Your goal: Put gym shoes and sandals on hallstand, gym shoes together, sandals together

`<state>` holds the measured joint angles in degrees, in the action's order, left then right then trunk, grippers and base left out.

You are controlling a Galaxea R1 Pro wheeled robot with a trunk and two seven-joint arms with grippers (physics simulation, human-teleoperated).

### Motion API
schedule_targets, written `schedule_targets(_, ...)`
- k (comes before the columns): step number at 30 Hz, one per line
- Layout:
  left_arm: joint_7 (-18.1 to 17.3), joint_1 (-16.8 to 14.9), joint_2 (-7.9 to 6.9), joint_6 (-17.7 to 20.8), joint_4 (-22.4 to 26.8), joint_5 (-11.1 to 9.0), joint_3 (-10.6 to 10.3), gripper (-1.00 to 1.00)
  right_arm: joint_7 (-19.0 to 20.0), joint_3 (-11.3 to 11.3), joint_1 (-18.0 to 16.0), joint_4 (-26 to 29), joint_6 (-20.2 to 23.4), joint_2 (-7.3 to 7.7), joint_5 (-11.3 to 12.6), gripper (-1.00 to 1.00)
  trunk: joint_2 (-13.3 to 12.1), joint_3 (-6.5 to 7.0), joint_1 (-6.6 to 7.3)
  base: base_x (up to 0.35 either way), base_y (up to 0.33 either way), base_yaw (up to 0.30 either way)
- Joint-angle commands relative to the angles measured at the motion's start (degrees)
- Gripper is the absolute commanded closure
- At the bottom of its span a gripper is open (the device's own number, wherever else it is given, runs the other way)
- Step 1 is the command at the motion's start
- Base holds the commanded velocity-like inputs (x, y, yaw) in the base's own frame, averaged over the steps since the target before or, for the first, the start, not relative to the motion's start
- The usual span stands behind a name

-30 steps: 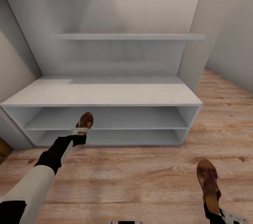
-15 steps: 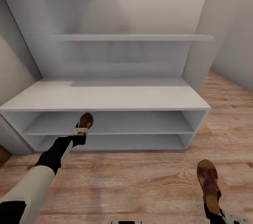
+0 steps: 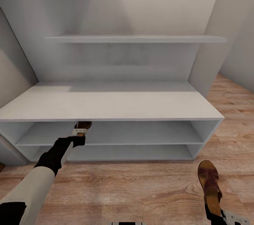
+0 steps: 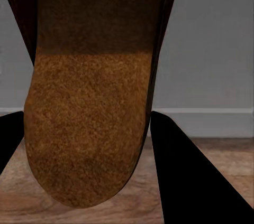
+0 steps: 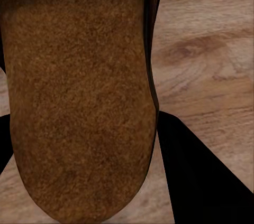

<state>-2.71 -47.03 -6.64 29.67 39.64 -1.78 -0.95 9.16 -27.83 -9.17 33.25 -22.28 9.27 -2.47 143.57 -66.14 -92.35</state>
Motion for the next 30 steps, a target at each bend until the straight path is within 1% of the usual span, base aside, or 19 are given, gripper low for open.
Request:
schedule_targets(1,-0.1,0.0,-0.04,0.3,0.1,0.0,-0.1,1.0,0.5,-0.4,-0.1,0.0,-0.1,-0.04,-0.1,1.0,0.0,-0.05,0.0,0.036,0.001,0.0)
schedule_targets(6,-0.1,0.0,0.02,0.3,0.1,-0.1,-0.1,1.0,0.5,-0.4,-0.1,-0.1,-0.1,-0.04,-0.1,1.0,0.0,-0.05,0.0,0.05,0.001,0.0)
schedule_targets(11,-0.1,0.0,0.11,0.2,0.1,-0.1,-0.1,1.0,0.5,-0.4,-0.1,-0.1,-0.1,-0.04,-0.1,1.0,0.0,-0.05,0.0,0.205,0.0,0.0)
schedule_targets(19,-0.1,0.0,0.15,0.2,0.1,-0.1,-0.2,1.0,0.5,-0.4,-0.1,-0.1,-0.1,-0.04,-0.1,1.0,0.0,-0.05,0.0,0.041,0.0,0.0)
schedule_targets(25,-0.1,0.0,0.21,0.2,0.1,-0.1,-0.2,1.0,0.5,-0.4,-0.1,0.0,-0.1,-0.04,-0.1,1.0,0.0,-0.05,0.0,0.186,0.0,0.0)
schedule_targets(30,-0.1,0.0,0.22,0.2,0.1,-0.1,-0.2,1.0,0.5,-0.4,-0.1,-0.1,-0.1,-0.04,-0.1,1.0,0.0,-0.05,0.0,0.059,0.0,0.0)
